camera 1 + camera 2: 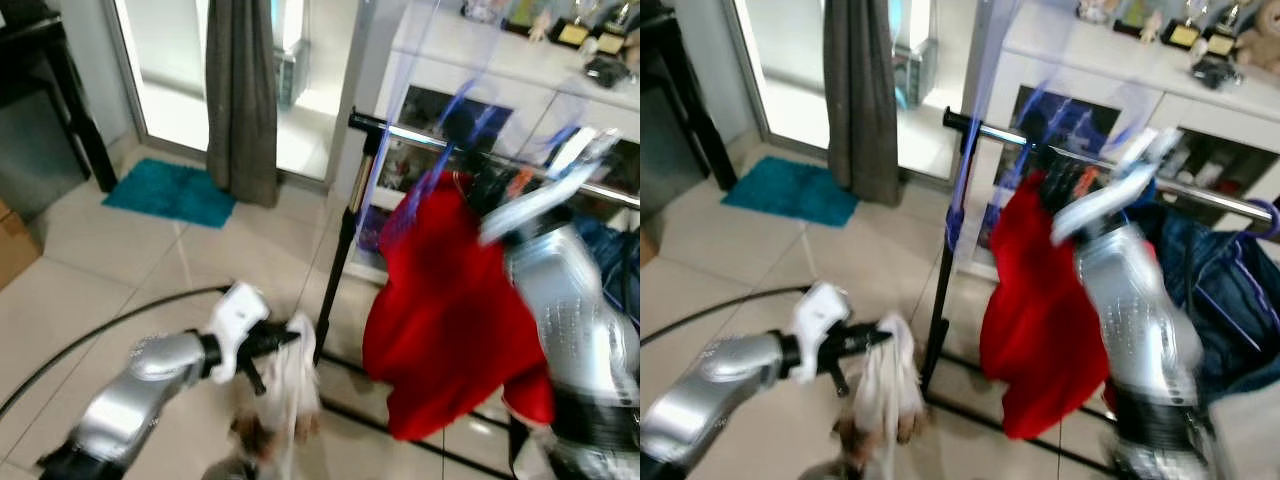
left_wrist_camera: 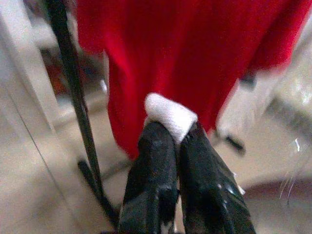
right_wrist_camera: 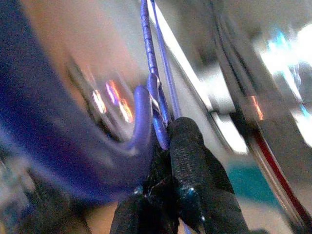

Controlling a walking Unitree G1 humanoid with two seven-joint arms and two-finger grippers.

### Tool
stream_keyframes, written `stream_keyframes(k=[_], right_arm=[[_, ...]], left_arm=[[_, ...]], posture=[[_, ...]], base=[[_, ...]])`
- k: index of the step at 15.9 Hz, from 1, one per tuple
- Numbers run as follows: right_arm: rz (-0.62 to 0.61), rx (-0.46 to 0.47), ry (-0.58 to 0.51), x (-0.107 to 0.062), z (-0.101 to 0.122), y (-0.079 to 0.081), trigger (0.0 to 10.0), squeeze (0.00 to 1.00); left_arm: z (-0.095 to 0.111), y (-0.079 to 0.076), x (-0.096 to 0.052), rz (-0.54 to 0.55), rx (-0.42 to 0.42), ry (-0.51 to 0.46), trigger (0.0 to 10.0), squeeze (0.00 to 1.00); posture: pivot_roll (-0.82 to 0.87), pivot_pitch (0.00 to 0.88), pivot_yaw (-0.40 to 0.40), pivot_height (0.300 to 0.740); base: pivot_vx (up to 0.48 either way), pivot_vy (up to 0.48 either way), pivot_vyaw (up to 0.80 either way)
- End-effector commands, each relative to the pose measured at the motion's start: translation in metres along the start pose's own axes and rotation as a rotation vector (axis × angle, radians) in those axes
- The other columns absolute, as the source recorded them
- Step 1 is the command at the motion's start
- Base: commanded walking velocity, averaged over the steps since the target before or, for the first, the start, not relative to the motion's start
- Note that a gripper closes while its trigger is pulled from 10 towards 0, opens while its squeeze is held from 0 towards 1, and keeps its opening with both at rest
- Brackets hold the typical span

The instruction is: Hang hanger

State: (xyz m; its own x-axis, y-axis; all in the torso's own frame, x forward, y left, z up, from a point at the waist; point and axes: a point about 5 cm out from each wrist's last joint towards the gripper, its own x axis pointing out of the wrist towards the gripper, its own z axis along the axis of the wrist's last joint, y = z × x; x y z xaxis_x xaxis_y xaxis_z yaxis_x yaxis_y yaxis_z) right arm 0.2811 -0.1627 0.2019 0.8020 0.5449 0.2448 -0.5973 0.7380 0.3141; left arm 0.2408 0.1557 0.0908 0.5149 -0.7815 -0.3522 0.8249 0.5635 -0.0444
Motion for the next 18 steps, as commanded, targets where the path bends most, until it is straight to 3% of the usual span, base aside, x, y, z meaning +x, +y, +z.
stream_keyframes(k=[1, 3, 4, 5, 6, 7, 9, 10, 12, 13, 14, 16, 18], right_arm=[[0.054, -0.116, 0.148, -0.012, -0.013, 0.004, 0.0, 0.0], [0.022, -0.279, 0.426, -0.042, -0.048, -0.008, 0.0, 0.0], [-0.026, -0.344, 0.538, -0.054, -0.066, -0.017, 1.3, 0.0], [-0.164, -0.3, 0.562, -0.06, -0.082, -0.028, 10.0, 0.0], [-0.217, -0.28, 0.564, -0.062, -0.087, -0.032, 10.0, 0.0], [-0.289, -0.262, 0.617, -0.07, -0.103, -0.037, 10.0, 0.0], [-0.315, -0.253, 0.739, -0.088, -0.124, -0.033, 10.0, 0.0], [-0.392, -0.225, 0.778, -0.098, -0.134, -0.034, 10.0, 0.0], [-0.463, -0.19, 0.789, -0.105, -0.143, -0.034, 10.0, 0.0], [-0.487, -0.223, 0.813, -0.109, -0.148, -0.035, 10.0, 0.0], [-0.492, -0.245, 0.844, -0.112, -0.149, -0.035, 10.0, 0.0], [-0.505, -0.225, 0.799, -0.113, -0.146, -0.035, 10.0, 0.0], [-0.492, -0.212, 0.801, -0.119, -0.147, -0.032, 10.0, 0.0]], left_arm=[[0.021, -0.003, -0.008, -0.014, 0.003, -0.093, 0.0, 0.0], [0.025, -0.007, -0.021, -0.018, -0.024, -0.103, 0.0, 0.0], [0.022, -0.007, -0.024, 0.014, -0.033, -0.086, 0.0, 0.0], [0.015, -0.004, -0.02, 0.072, -0.053, -0.066, 0.0, 0.0], [0.013, -0.004, -0.018, 0.09, -0.06, -0.059, 0.0, 0.0], [0.005, 0.003, -0.006, 0.193, -0.084, -0.037, 10.0, 0.0], [-0.003, 0.01, 0.009, 0.319, -0.145, -0.022, 10.0, 0.0], [-0.01, 0.014, 0.013, 0.388, -0.143, 0.011, 10.0, 0.0], [-0.015, 0.016, 0.017, 0.432, -0.136, 0.017, 10.0, 0.0], [-0.019, 0.018, 0.019, 0.459, -0.155, 0.024, 10.0, 0.0], [-0.019, 0.018, 0.02, 0.45, -0.161, 0.036, 10.0, 0.0], [-0.021, 0.011, 0.022, 0.362, -0.132, 0.042, 10.0, 0.0], [-0.025, 0.009, 0.021, 0.353, -0.141, 0.049, 10.0, 0.0]], posture=[[-0.04, 0.0, -0.105, 0.74], [-0.04, 0.0, -0.103, 0.74], [-0.04, 0.0, -0.107, 0.74], [-0.03, 0.0, -0.109, 0.74], [-0.03, 0.0, -0.109, 0.74], [-0.03, 0.0, -0.095, 0.74], [-0.04, 0.0, -0.081, 0.74], [-0.04, 0.0, -0.079, 0.74], [-0.05, 0.0, -0.067, 0.74], [-0.05, 0.0, -0.062, 0.74], [-0.07, 0.0, -0.039, 0.74], [-0.08, 0.0, -0.029, 0.74], [-0.09, 0.0, -0.023, 0.74]], base=[[0.0, 0.0, 0.0], [0.0, 0.0, 0.0], [0.0, 0.0, 0.0], [0.0, 0.0, 0.0], [0.0, 0.0, 0.0], [0.0, 0.0, 0.0], [0.0, 0.0, 0.0], [0.0, 0.0, -0.8], [0.0, 0.0, -0.8], [0.0, 0.0, -0.8], [0.0, 0.0, -0.8], [0.0, 0.0, -0.78], [0.0, 0.0, -0.76]])
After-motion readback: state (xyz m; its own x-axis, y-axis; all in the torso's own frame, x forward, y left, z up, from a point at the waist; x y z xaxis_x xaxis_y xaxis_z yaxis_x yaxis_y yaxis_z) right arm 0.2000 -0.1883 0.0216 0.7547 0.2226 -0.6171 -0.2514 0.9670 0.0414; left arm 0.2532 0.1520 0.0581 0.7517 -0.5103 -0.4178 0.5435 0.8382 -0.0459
